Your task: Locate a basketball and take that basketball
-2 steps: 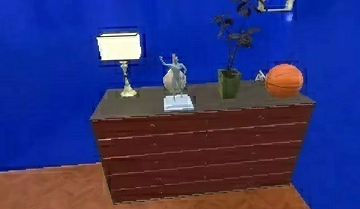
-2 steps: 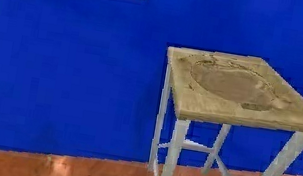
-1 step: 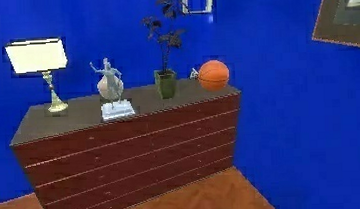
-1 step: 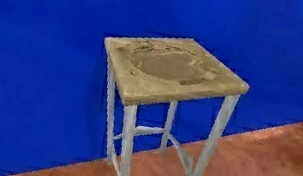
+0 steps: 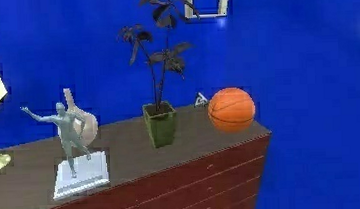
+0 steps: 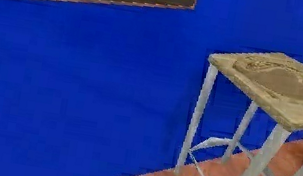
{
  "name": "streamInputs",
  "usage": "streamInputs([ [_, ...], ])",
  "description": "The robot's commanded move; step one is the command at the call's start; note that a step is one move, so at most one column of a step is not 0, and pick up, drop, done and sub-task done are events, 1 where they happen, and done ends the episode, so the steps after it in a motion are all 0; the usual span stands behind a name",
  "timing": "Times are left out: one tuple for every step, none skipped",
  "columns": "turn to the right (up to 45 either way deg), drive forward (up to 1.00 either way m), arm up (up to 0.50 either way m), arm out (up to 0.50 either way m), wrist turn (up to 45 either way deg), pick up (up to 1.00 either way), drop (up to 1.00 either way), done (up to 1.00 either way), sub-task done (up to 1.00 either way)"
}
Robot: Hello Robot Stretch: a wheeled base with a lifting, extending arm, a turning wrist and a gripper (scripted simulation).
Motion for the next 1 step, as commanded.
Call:
streamInputs([
  [-45.0,0.0,0.0,0.0,0.0,0.0,0.0,0.0,0.0],
])
